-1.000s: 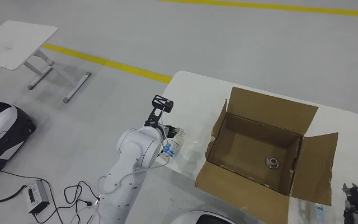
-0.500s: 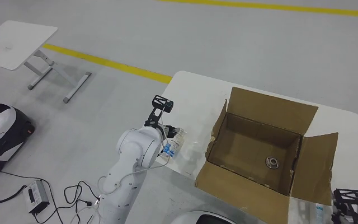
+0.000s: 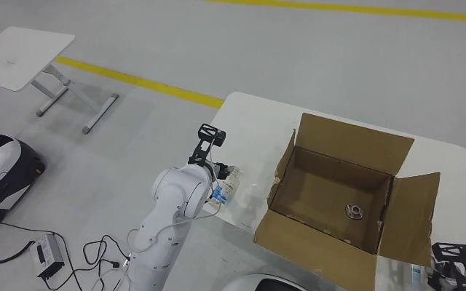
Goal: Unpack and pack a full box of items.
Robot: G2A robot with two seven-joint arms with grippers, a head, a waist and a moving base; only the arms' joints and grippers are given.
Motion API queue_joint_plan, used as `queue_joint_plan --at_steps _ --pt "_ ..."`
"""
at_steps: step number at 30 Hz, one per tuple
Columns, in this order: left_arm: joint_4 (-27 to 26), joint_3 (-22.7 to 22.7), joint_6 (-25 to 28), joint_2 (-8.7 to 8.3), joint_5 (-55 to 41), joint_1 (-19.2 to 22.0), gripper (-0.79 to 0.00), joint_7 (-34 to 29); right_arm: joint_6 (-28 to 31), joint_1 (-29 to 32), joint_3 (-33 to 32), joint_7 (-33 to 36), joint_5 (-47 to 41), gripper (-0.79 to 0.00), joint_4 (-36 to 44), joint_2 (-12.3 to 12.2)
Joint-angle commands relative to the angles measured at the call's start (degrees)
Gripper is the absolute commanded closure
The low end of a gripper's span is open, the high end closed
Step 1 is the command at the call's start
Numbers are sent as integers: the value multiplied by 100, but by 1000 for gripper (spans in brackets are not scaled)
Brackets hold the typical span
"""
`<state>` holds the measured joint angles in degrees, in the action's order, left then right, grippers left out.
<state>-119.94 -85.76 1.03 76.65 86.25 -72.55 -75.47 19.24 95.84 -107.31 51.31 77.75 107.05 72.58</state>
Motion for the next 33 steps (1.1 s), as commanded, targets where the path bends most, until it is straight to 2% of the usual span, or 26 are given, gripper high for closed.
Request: queue_joint_plan --at_steps 1,4,6,8,9,15,18,22,26,33 --pt "0 0 0 0 0 0 -785 0 -31 -12 -20 5 -56 -369 30 -8" --pt "0 0 0 0 0 0 -785 0 -93 -9 -116 -107 -369 -360 210 -12" --pt "0 0 0 0 0 0 -785 0 -193 5 -256 -398 -752 -296 465 -5" --pt "0 0 0 0 0 0 -785 0 -257 54 -418 -917 -1115 -22 743 5" --pt "0 0 0 0 0 0 -785 0 -253 102 -492 -1268 -1325 0 856 15" --pt "0 0 0 0 0 0 -785 0 -16 485 -747 -3162 -1906 0 1362 65" --pt "0 0 0 0 0 0 -785 0 -97 606 -803 -3637 -2162 0 1500 90" --pt "0 0 0 0 0 0 -785 0 -217 675 -890 -3942 -2317 0 1737 104" --pt "0 0 0 0 0 0 -785 0 -558 647 -893 -3962 -2349 0 1990 115" --pt "0 0 0 0 0 0 -785 0 -558 647 -893 -3962 -2349 0 1990 115"
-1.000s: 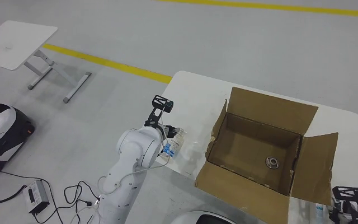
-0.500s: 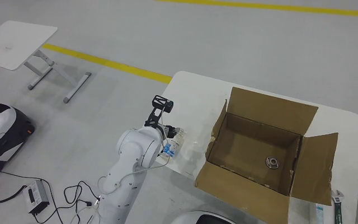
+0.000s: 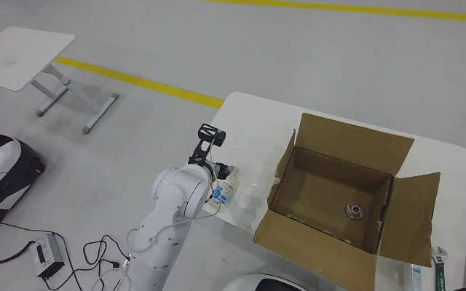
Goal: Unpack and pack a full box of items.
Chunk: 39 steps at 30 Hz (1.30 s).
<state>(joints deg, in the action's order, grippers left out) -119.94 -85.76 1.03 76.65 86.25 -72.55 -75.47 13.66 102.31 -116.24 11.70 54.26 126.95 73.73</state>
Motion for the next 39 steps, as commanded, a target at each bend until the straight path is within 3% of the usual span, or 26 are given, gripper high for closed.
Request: queue_joint_plan --at_steps 1,6,13,16,28,33,39 --pt "14 5 9 0 -18 -15 -785 40 0 0 0 -1 0 0 0 0" --pt "369 166 693 -23 -497 -78 -785 -130 0 0 0 -1 0 0 0 0" --pt "1305 389 1291 -52 -1059 274 -785 -800 0 0 0 -1 0 0 0 0" --pt "1855 443 1315 -65 -1048 454 -785 -749 0 0 0 -1 0 0 0 0" --pt "1934 445 1286 -65 -1076 425 -785 -693 0 0 0 -1 0 0 0 0" --pt "2561 368 1172 -64 -1683 703 -785 -605 0 0 0 -1 0 0 0 0" --pt "3484 440 1148 -100 -1410 1056 -785 -285 0 0 0 -1 0 0 0 0"
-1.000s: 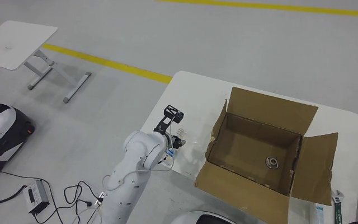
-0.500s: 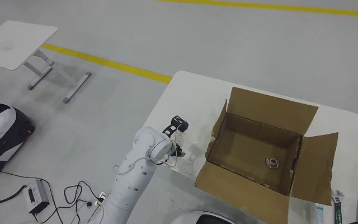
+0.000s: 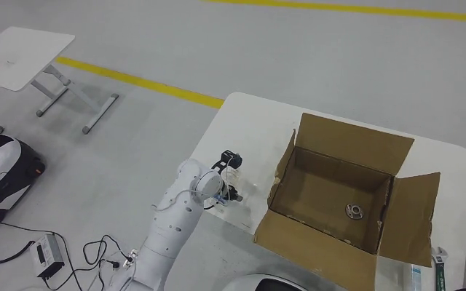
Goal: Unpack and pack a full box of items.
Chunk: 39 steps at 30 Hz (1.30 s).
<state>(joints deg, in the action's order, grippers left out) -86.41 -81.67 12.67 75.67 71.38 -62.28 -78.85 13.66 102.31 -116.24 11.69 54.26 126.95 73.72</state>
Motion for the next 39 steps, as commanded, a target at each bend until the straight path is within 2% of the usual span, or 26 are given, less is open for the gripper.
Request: queue_joint_plan --at_steps 1,8,9,10,14,21,26,35,39 --pt "263 53 -26 -5 101 77 -785 90 0 0 0 0 0 0 0 0" --pt "725 222 -42 -17 147 220 -785 297 0 0 0 0 0 0 0 0" --pt "752 237 -51 -20 142 230 -757 311 0 0 0 0 0 0 0 0" --pt "769 249 -58 -23 138 240 -662 320 0 0 0 0 0 0 0 0" --pt "792 271 -74 -38 96 256 0 355 0 0 0 0 0 0 0 0" --pt "801 272 -57 -79 74 227 0 409 0 0 0 0 0 0 0 0" --pt "569 169 -56 -124 26 157 0 429 0 0 0 0 0 0 0 0" --pt "-353 -370 -76 -250 -284 -78 0 255 0 0 0 0 0 0 0 0" --pt "-1083 -688 -147 -309 -461 -150 0 122 0 0 0 0 0 0 0 0"
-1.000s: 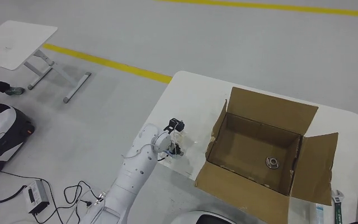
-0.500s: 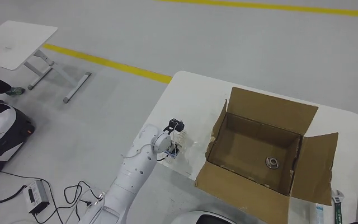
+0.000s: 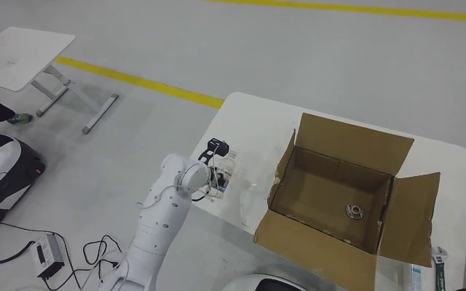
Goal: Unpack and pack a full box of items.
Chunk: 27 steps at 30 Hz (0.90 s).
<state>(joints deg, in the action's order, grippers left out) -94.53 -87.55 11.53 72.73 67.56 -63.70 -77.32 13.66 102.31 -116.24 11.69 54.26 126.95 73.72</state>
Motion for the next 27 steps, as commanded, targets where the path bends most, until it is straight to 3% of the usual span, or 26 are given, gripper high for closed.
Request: queue_joint_plan --at_steps 1,7,12,21,27 --pt "-485 -199 -65 -27 -176 -34 0 -69 0 0 0 0 0 0 0 0" --pt "-1723 -769 -379 -93 -911 86 0 -287 0 0 0 0 0 0 0 0" --pt "-2397 -891 -441 -136 -1599 341 0 -407 0 0 0 0 0 0 0 0" --pt "-2662 -464 -516 -201 -2310 679 0 -600 0 0 0 0 0 0 0 0" --pt "-2662 -464 -516 -201 -2310 679 0 -600 0 0 0 0 0 0 0 0"
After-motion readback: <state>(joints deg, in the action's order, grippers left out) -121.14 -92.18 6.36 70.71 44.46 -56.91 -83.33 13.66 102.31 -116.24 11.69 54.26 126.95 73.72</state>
